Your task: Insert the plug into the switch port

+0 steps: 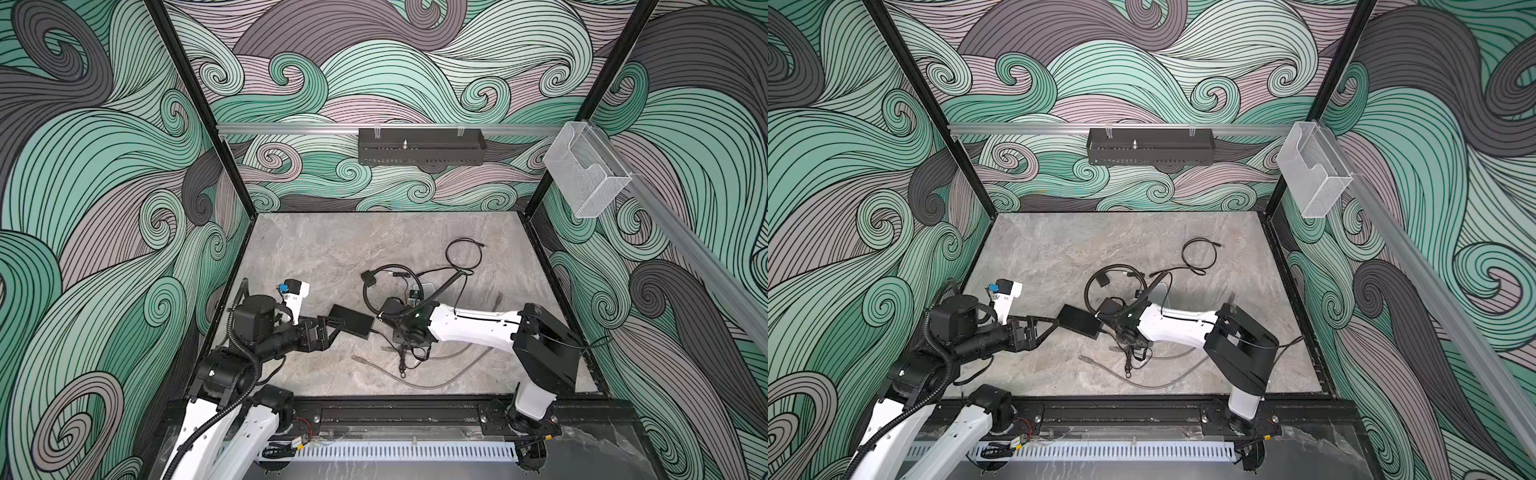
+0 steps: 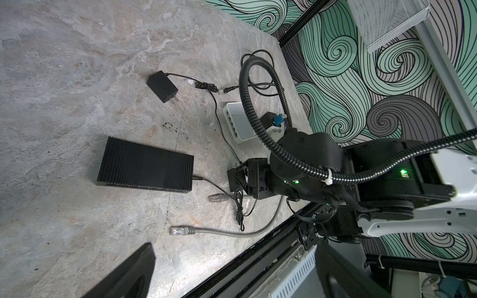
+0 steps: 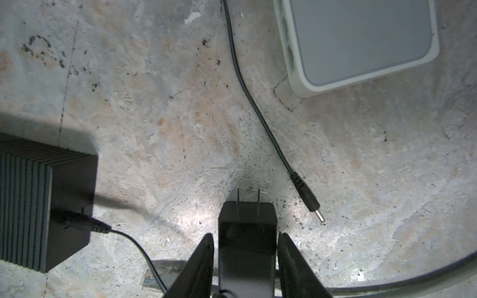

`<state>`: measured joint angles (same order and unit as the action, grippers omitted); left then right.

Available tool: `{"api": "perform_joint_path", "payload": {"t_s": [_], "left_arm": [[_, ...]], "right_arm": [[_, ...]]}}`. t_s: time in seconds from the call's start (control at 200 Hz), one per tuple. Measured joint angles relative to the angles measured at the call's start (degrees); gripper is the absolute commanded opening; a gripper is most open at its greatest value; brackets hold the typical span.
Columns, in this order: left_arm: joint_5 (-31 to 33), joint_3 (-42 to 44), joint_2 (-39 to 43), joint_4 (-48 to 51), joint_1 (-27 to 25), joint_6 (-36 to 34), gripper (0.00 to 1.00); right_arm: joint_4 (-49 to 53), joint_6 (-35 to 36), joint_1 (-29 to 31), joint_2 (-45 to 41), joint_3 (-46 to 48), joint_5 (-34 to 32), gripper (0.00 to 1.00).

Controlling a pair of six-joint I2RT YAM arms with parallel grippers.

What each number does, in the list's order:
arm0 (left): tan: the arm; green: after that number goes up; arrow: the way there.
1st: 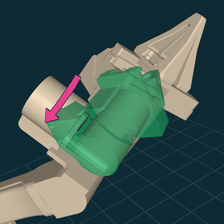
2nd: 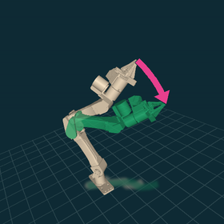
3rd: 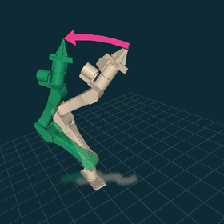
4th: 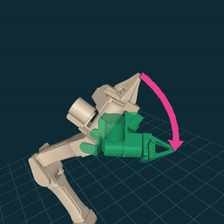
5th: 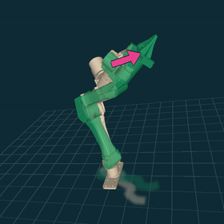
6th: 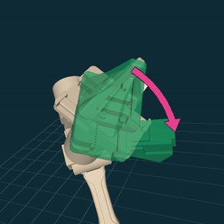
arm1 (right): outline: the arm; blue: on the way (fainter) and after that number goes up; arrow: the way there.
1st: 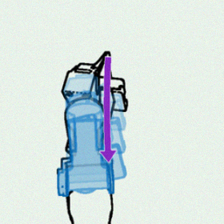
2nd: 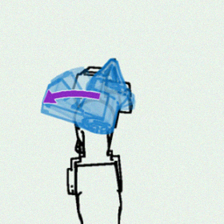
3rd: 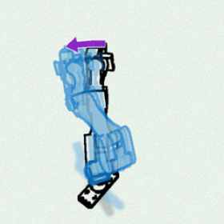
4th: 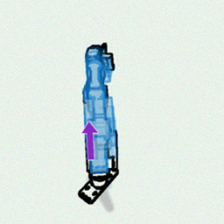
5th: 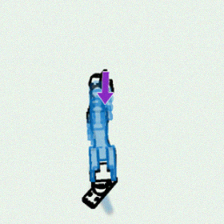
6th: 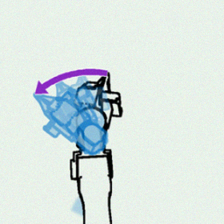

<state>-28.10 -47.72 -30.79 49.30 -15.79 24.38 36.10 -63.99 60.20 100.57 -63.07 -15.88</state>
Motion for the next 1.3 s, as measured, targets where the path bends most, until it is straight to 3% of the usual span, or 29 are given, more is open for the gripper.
{"api": "perform_joint_path", "payload": {"t_s": [0.19, 0.29, 0.365, 0.405, 0.635, 0.896, 1.131, 1.301], "left_arm": [[0.00, 0.09, 0.02, -0.04, -0.26, 0.00, 0.99], [0.02, 0.24, 0.02, 0.00, -0.55, 0.00, 0.99], [0.02, 0.24, 0.15, -0.02, -0.74, 0.00, 0.99], [0.02, 0.24, 0.28, -0.02, -0.81, -0.02, 0.99], [0.02, 0.24, 0.63, -0.02, -1.01, -0.39, 0.99], [0.13, 0.24, -0.31, -0.04, -1.01, -0.50, 0.99], [0.50, 0.24, -1.77, 0.00, -0.26, -0.87, 0.98], [0.57, 0.24, -1.75, 0.00, 0.46, -1.05, 0.99]], "right_arm": [[0.11, -0.70, 0.00, 1.25, 0.00, 0.02, 0.45], [0.11, -1.05, 0.00, 1.36, 0.00, -0.04, 0.39], [0.11, -1.11, 0.00, 1.36, 0.00, -0.31, 0.26], [0.13, -0.81, 0.00, 1.33, -0.02, -0.50, 0.24], [2.40, 3.54, 0.00, 1.33, -3.50, -2.89, 0.26], [3.56, 20.61, -1.46, 4.39, -24.57, -9.03, 0.25], [1.49, 35.39, -4.28, 21.62, -47.01, -10.19, 0.23], [1.40, 40.68, -5.01, 34.12, -57.96, -5.11, 0.20]]}}
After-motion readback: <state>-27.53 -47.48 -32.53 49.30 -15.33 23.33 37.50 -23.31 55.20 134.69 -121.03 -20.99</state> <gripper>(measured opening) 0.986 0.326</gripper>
